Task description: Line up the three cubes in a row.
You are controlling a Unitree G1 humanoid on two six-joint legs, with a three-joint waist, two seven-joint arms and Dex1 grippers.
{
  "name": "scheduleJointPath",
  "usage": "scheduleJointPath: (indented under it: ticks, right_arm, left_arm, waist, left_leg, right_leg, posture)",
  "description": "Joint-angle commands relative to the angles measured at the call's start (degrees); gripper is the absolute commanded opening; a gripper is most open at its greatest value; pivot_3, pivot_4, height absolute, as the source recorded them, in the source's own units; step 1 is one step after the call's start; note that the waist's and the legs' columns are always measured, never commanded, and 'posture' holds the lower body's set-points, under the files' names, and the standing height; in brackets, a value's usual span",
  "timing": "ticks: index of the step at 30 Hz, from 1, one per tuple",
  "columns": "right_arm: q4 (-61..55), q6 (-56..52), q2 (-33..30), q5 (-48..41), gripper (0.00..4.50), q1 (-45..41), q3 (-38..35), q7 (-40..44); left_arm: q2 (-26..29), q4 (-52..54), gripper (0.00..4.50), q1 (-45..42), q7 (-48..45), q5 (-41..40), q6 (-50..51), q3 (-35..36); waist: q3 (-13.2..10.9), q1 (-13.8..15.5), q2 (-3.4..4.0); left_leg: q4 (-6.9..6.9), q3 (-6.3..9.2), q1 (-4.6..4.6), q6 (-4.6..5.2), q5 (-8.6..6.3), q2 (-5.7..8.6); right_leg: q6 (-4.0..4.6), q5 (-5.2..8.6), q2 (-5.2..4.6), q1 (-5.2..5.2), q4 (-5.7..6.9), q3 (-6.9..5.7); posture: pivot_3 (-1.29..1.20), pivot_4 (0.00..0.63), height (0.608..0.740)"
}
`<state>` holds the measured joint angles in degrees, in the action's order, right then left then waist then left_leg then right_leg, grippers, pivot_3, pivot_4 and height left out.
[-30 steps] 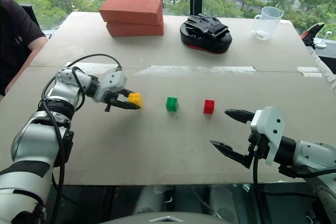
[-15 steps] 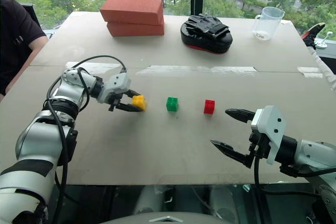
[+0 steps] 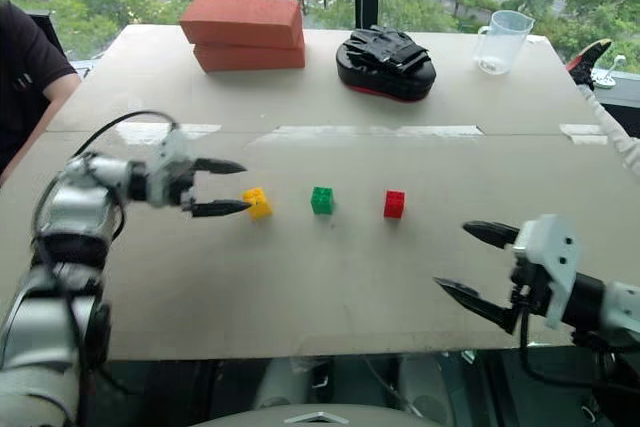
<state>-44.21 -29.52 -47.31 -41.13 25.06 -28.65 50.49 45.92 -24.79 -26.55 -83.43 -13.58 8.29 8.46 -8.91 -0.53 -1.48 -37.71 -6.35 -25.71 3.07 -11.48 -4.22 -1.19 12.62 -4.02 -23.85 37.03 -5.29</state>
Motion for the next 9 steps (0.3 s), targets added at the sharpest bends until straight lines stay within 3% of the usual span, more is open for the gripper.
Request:
scheduleJointPath:
  ticks: [1, 6, 9]
  right_arm:
    - [1.9, 3.4, 0.9, 1.1, 4.50, 3.2, -5.4, 3.6]
    - [6.8, 6.9, 1.6, 4.1, 4.50, 5.8, -6.8, 6.7]
    - [11.5, 10.1, 1.6, 7.1, 4.50, 7.5, -6.6, 9.7]
  left_arm:
    - [1.8, 22.5, 4.42, 14.7, 7.5, -8.2, 14.4, 10.5]
    - [-0.2, 36.0, 4.42, 29.4, 15.6, -13.6, 23.4, 18.5]
    - [-2.9, 41.1, 4.42, 39.2, 18.5, -13.9, 22.5, 23.0]
  waist:
    - [0.0, -0.1, 0.01]
    - [0.0, 1.3, 0.12]
    - [0.3, 1.3, 0.43]
  left_leg:
    - [0.02, 0.03, 0.04, 0.00, -0.02, 0.00]
    - [0.06, 0.34, 0.19, -0.28, -0.17, -0.02]
    - [0.18, 0.36, 0.22, -0.28, -0.17, 0.02]
  right_leg:
    - [-0.15, 0.11, -0.04, 0.05, -0.04, -0.01]
    - [0.02, 0.27, -0.47, 0.18, -0.18, -0.37]
    - [0.02, 0.27, -0.63, 0.17, -0.35, -0.40]
  posture:
    - [0.00, 0.150, 0.740]
    - [0.00, 0.150, 0.740]
    - [0.00, 0.150, 0.740]
